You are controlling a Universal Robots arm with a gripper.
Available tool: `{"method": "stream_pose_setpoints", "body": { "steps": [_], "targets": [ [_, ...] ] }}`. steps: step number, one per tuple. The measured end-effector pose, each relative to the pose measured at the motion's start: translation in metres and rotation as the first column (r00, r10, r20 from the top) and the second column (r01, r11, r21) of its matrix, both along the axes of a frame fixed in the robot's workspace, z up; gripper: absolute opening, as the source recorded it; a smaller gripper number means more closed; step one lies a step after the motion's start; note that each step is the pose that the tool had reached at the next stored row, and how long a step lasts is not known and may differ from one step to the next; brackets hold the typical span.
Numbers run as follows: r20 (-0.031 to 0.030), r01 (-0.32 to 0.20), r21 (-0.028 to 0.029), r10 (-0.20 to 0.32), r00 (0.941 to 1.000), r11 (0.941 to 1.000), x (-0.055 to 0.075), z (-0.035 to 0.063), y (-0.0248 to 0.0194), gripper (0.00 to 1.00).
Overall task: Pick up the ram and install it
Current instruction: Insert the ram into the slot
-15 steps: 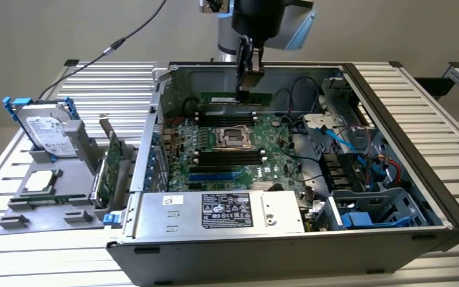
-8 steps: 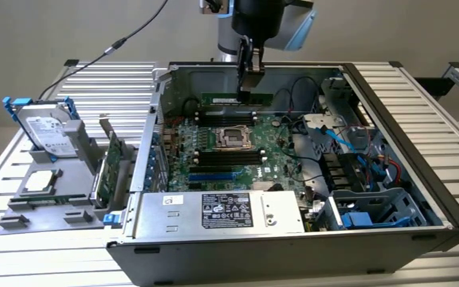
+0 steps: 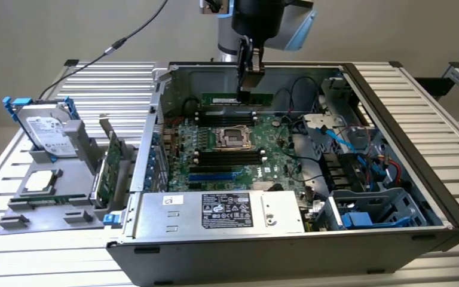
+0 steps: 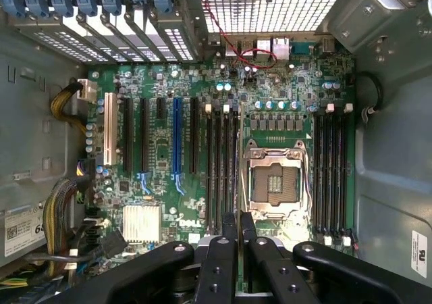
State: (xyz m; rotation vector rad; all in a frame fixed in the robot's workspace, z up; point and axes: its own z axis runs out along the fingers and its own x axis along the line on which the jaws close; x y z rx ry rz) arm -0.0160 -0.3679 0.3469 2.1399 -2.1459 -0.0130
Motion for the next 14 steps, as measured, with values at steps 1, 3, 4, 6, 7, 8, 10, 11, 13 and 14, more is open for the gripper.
{"method": "stream_pose_setpoints", "body": {
  "steps": [1,3,4,6,7,8,10,11,13,14],
  "targets": [
    [0.0001,0.000,0.0001,0.000,1.0000,1.0000,0.0000,0.0000,0.0000,0.14],
    [0.0000,0.000,0.0001,0.000,1.0000,1.0000,0.0000,0.0000,0.0000,0.14],
    [0.0001,0.000,0.0000,0.000,1.0000,1.0000,0.0000,0.0000,0.0000,0.14],
    [0.0000,0.000,0.0000,0.000,1.0000,1.0000,0.0000,0.0000,0.0000,0.14],
    [0.0000,0.000,0.0001,0.000,1.0000,1.0000,0.0000,0.0000,0.0000,0.14],
    [0.0000,0.000,0.0001,0.000,1.0000,1.0000,0.0000,-0.0003,0.0000,0.14],
    [0.0000,0.000,-0.0002,0.000,1.0000,1.0000,-0.0002,-0.0027,-0.0017,0.14],
    [0.0000,0.000,0.0000,0.000,1.0000,1.0000,-0.0005,-0.0045,-0.0031,0.14],
    [0.0000,0.000,-0.0001,0.000,1.0000,1.0000,-0.0009,-0.0080,-0.0073,0.14],
    [0.0000,0.000,0.0000,0.000,1.0000,1.0000,-0.0012,-0.0099,-0.0097,0.14]
  ]
}}
